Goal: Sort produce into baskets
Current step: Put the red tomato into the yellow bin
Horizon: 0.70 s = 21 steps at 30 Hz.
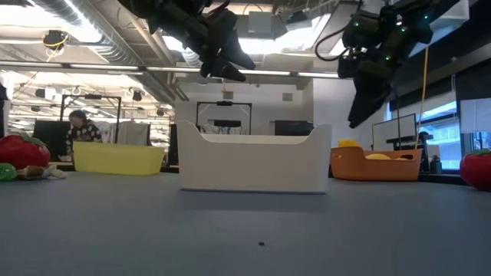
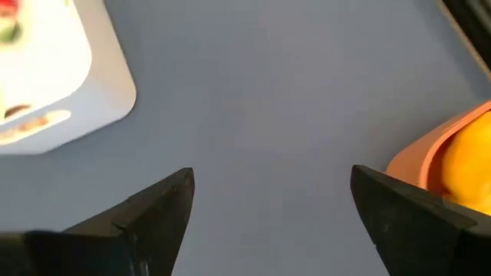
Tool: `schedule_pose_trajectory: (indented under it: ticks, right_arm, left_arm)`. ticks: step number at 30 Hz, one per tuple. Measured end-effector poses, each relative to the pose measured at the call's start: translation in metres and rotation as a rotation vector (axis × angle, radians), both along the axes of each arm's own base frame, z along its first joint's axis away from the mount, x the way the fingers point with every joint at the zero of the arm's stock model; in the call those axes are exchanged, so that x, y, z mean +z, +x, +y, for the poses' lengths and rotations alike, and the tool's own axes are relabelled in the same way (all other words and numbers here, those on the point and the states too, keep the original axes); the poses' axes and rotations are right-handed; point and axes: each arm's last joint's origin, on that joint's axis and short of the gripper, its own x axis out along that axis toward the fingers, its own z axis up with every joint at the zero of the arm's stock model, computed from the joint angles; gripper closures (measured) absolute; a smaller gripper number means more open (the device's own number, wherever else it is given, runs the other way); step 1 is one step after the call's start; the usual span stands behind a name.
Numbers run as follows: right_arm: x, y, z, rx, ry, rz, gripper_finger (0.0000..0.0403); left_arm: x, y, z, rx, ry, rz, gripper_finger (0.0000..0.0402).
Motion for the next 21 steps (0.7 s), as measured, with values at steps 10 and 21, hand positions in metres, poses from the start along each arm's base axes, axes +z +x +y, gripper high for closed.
schedule_pose_trajectory:
  ticks: [10, 21]
  right_arm:
    - [-0.005, -0.004, 0.020, 0.007, 0.078, 0.112, 0.0056]
    - [0.006, -0.033, 0.034, -0.066, 0.124, 0.196, 0.0056]
  left_arm:
    - [0.000, 0.000, 0.000, -0.002, 0.003, 0.001, 0.0107]
    - [0.000, 0.000, 0.000, -0.002, 0.003, 0.002, 0.0107]
